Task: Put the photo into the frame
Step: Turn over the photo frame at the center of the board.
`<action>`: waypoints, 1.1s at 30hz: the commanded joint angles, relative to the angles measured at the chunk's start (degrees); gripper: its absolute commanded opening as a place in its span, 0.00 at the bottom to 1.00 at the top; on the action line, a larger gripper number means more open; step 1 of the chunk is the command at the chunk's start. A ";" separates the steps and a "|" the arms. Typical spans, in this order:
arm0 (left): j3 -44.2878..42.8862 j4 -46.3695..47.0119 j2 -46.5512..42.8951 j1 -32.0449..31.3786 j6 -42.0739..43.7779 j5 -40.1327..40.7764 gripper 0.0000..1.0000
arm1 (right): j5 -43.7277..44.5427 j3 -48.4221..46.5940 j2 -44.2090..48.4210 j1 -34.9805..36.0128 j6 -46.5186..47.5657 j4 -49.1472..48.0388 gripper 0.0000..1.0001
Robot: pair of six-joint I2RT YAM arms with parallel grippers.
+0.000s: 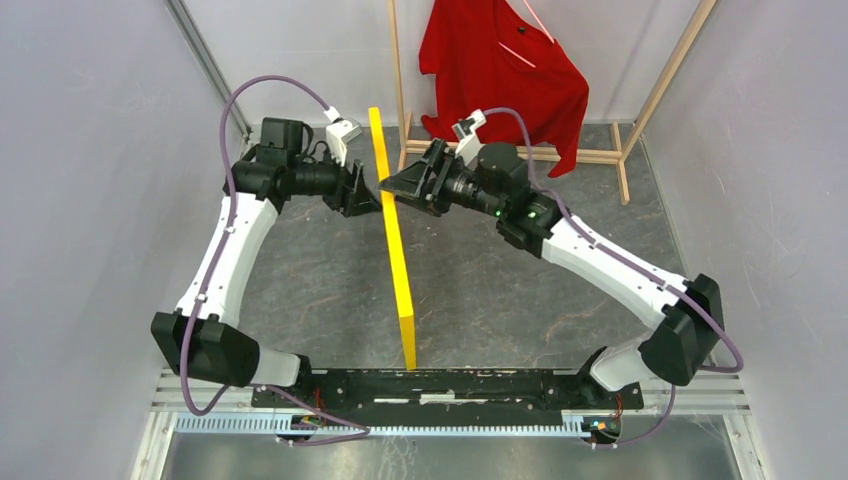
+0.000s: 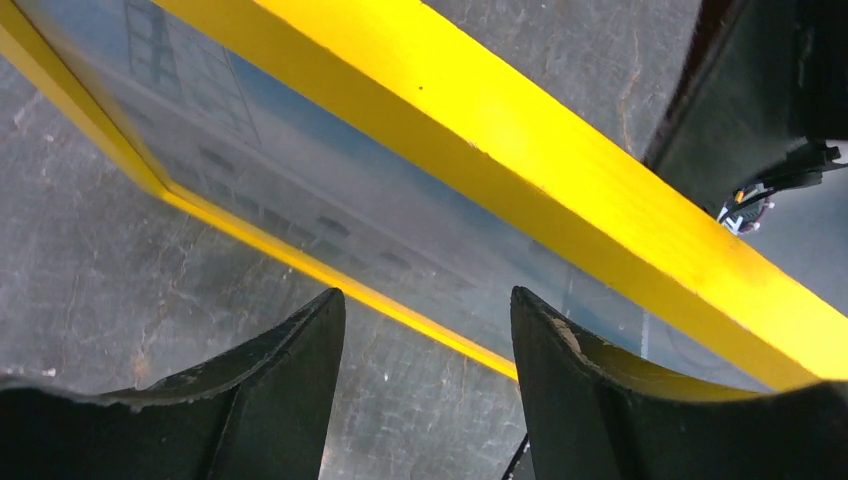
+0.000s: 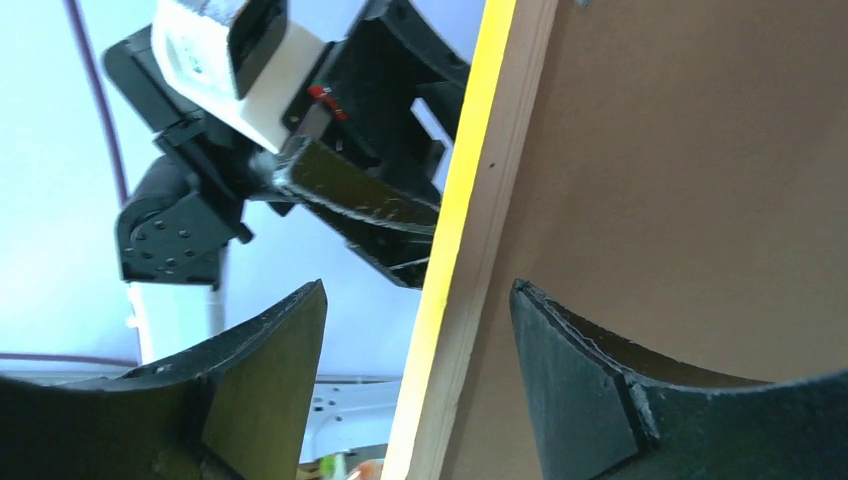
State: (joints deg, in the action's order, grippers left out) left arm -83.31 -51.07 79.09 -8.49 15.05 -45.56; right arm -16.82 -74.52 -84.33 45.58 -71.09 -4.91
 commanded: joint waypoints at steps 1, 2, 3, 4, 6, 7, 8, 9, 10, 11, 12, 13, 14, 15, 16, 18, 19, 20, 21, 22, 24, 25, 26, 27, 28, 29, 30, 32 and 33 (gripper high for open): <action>-4.34 2.85 2.14 -3.57 -3.45 2.86 0.68 | -2.53 -4.98 3.39 -3.57 12.49 12.84 0.75; -4.89 3.03 3.00 -4.58 -3.67 3.39 0.68 | -2.99 -5.74 3.32 -4.30 14.01 15.03 0.75; -5.57 3.03 3.89 -5.55 -3.89 3.75 0.68 | -3.58 -6.65 3.14 -5.18 15.56 17.25 0.75; -6.19 3.01 4.74 -6.57 -4.08 3.98 0.68 | -4.11 -7.54 2.89 -5.79 17.25 19.36 0.75; -7.07 3.71 6.15 -8.00 -4.68 4.53 0.68 | -4.84 -8.52 2.52 -6.83 19.69 22.50 0.75; -7.38 3.87 6.67 -8.43 -4.88 4.59 0.68 | -5.26 -8.47 2.51 -7.51 20.63 23.80 0.75; -7.60 3.88 7.11 -8.66 -4.93 4.53 0.68 | -5.76 -8.18 2.64 -8.25 21.18 24.73 0.75; -7.71 3.87 7.34 -8.73 -4.94 4.64 0.68 | -6.21 -7.60 2.95 -8.75 21.76 24.97 0.75; -7.48 3.95 7.39 -8.73 -4.72 4.73 0.68 | -6.46 -7.07 3.19 -9.43 22.15 25.44 0.75; -6.75 3.90 7.20 -8.74 -4.38 5.32 0.68 | -6.47 -6.72 3.42 -9.96 22.77 26.20 0.75; -6.27 3.88 7.00 -8.74 -3.88 5.62 0.68 | -6.32 -6.74 3.56 -10.50 23.62 27.05 0.74; -5.28 3.85 6.64 -8.67 -3.40 6.21 0.68 | -5.69 -7.14 3.60 -11.08 25.00 28.87 0.73; -4.63 3.64 6.27 -8.65 -2.89 6.54 0.68 | -4.75 -7.67 3.65 -11.66 26.48 30.65 0.72; -4.01 3.31 5.99 -8.60 -2.33 6.97 0.68 | -3.90 -8.31 3.70 -12.06 28.19 32.56 0.70; -3.36 2.99 5.79 -8.56 -1.79 7.48 0.68 | -2.89 -8.80 3.77 -12.65 29.73 34.48 0.68; -2.14 2.59 5.43 -8.24 -0.95 8.33 0.68 | -1.60 -9.30 4.06 -13.47 33.35 37.86 0.65; -1.51 2.39 5.38 -7.82 -0.56 8.72 0.68 | -0.76 -9.33 4.25 -13.91 34.76 39.77 0.64; -1.01 2.19 5.37 -7.36 -0.19 8.69 0.68 | 0.16 -8.89 4.56 -14.43 36.53 41.23 0.64; -0.46 2.01 5.51 -6.85 0.38 8.62 0.68 | 0.68 -8.12 5.01 -14.99 38.16 42.35 0.63; 0.02 1.91 5.61 -6.29 0.63 8.63 0.68 | 1.43 -7.28 5.39 -15.47 39.55 43.25 0.62; 1.01 1.56 6.01 -5.14 1.93 8.90 0.68 | 1.96 -3.67 6.99 -16.83 41.79 43.48 0.61; 1.40 1.32 6.18 -4.63 2.62 9.21 0.67 | 2.12 -1.28 7.86 -17.57 42.20 43.14 0.60; 1.75 1.15 6.36 -4.16 3.30 9.69 0.67 | 1.74 1.08 8.92 -18.46 42.48 42.36 0.59; 2.20 0.99 6.56 -3.69 3.93 10.18 0.67 | 1.09 4.11 9.91 -19.19 42.49 40.67 0.57; 2.63 0.81 6.75 -3.17 4.51 10.45 0.67 | 0.68 6.60 11.07 -20.06 42.46 39.10 0.55; 3.12 0.58 6.93 -2.63 5.04 10.66 0.67 | -0.46 9.84 12.12 -20.81 42.21 36.77 0.53; 3.63 0.49 6.95 -2.20 5.55 10.90 0.67 | -1.51 13.01 13.18 -21.69 41.84 34.33 0.50; 4.48 0.15 6.91 -1.66 6.55 11.78 0.67 | -2.72 18.31 14.77 -22.88 41.49 30.22 0.45; 4.81 -0.16 6.80 -1.48 7.06 12.03 0.67 | -3.71 20.35 15.28 -23.51 41.35 28.50 0.43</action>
State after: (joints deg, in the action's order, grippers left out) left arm -79.79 -50.15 86.41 -10.85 17.30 -35.31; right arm -15.86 -60.75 -72.31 23.42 -30.83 33.04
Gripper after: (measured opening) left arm 0.675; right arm 0.461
